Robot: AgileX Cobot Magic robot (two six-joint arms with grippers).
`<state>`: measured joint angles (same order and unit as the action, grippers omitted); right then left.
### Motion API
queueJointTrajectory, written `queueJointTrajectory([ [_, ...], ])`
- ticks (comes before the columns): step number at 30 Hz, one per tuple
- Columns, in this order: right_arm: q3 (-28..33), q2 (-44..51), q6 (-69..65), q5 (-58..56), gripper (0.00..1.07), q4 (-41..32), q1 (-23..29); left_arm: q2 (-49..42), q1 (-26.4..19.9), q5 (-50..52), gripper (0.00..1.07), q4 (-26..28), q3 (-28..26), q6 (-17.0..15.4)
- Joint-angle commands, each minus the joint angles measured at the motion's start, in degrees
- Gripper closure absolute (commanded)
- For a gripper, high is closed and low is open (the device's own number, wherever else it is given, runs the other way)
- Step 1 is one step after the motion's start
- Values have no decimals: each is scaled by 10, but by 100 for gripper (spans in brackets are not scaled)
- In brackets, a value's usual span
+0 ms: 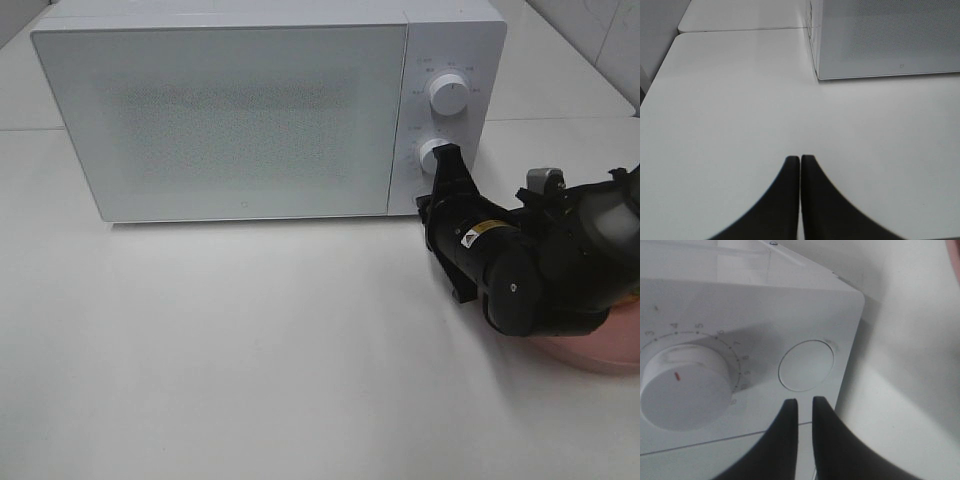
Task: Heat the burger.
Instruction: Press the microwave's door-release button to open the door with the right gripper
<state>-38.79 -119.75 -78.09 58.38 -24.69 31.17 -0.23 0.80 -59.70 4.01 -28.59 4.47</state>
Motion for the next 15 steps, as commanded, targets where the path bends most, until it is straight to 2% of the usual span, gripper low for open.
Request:
queueJointTrajectory([
  [1, -13, -6, -7, 9, 100, -9, -1, -13, 1, 6, 106, 2, 1, -1],
  [10, -38, -36, -16, 12, 100, -13, -1, -13, 1, 6, 106, 2, 1, -1],
  [15, -42, -42, -15, 29, 100, -44, -1, -13, 1, 6, 106, 2, 1, -1],
])
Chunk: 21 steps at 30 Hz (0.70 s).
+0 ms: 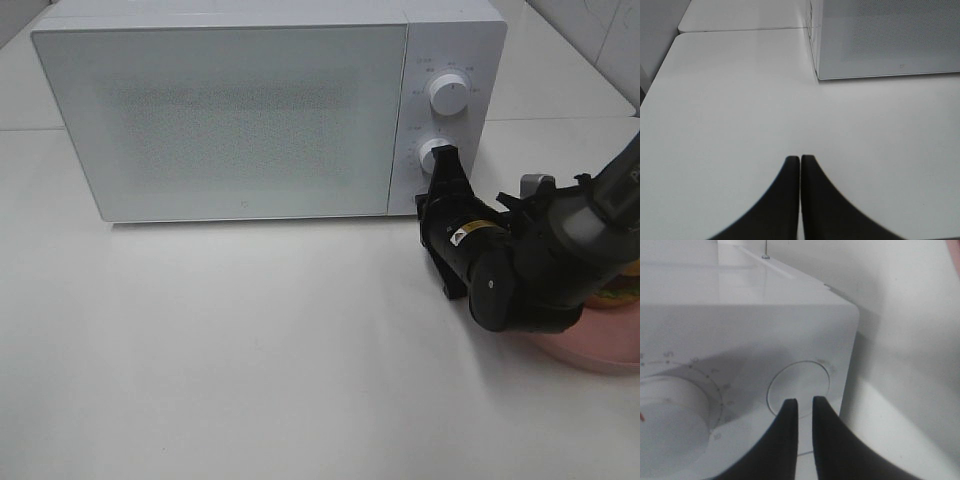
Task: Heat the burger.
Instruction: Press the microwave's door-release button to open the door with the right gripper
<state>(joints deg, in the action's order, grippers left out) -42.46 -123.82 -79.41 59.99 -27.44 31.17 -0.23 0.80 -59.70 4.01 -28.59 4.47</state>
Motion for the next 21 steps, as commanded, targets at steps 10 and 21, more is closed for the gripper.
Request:
queueJointTrajectory([
  [10, -36, -2, 1, 23, 99, -22, -1, -13, 1, 6, 106, 2, 1, -1],
  [21, -40, -2, 29, 10, 107, -26, -1, -13, 1, 6, 106, 2, 1, -1],
])
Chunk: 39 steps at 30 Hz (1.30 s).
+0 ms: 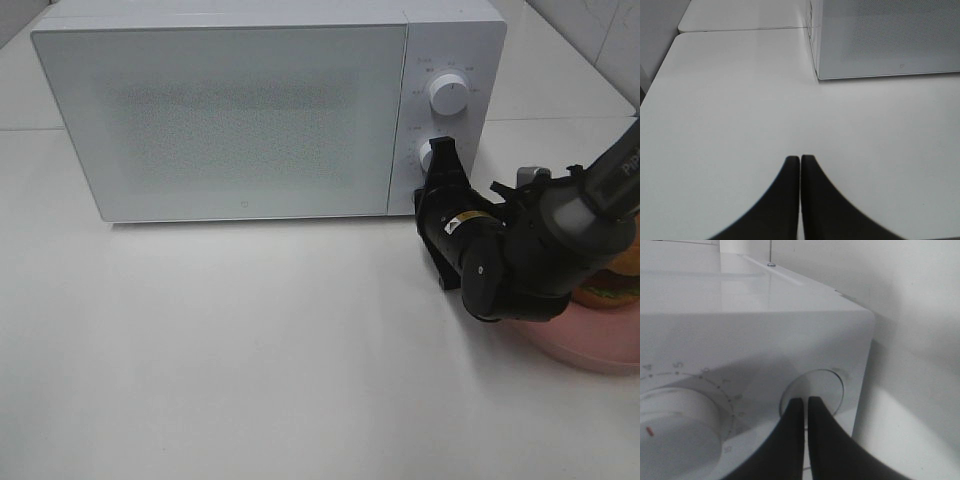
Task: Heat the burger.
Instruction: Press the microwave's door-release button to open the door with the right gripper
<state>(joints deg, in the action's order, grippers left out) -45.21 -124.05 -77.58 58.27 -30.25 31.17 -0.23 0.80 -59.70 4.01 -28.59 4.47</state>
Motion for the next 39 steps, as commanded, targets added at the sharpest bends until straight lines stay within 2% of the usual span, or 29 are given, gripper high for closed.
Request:
queueJointTrajectory([
  [1, -13, 1, 11, 27, 107, 2, -1, -13, 1, 6, 106, 2, 1, -1],
  [9, -17, 1, 36, 45, 107, -28, -4, -13, 1, 6, 106, 2, 1, -1],
  [19, -58, -8, 40, 36, 107, 4, -21, -13, 1, 6, 106, 2, 1, -1],
  [31, -102, -11, 40, 40, 107, 2, -21, -13, 1, 6, 106, 2, 1, -1],
  [39, -87, -9, 33, 37, 107, 4, -21, -13, 1, 6, 106, 2, 1, -1],
])
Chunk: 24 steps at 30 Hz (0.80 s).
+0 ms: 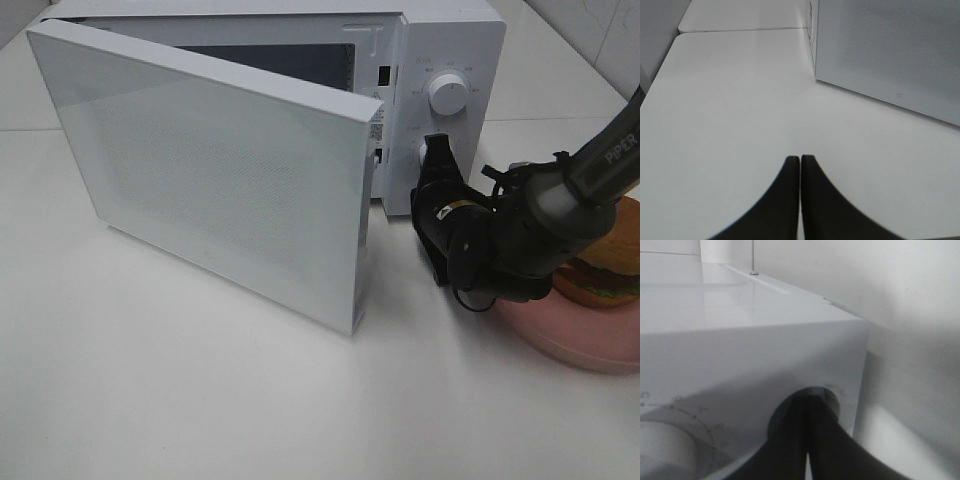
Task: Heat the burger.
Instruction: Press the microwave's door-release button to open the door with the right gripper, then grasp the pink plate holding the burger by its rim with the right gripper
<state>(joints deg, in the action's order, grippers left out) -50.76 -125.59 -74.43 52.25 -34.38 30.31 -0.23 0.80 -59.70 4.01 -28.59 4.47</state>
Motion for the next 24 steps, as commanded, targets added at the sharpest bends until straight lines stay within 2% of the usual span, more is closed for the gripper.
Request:
queueJointTrajectory([
  [1, -31, 7, 1, 97, 107, 45, -12, -13, 1, 6, 106, 2, 1, -1],
  [4, -16, 11, -1, 97, 107, 60, -11, -13, 1, 6, 106, 2, 1, -1],
  [8, 1, 14, -29, 100, 106, 116, -11, -12, 1, 6, 106, 2, 1, -1],
  [18, 60, 45, -30, 100, 106, 169, -11, -11, 1, 6, 106, 2, 1, -1],
  [24, 96, 76, -31, 99, 104, 236, -11, -11, 1, 6, 106, 2, 1, -1],
])
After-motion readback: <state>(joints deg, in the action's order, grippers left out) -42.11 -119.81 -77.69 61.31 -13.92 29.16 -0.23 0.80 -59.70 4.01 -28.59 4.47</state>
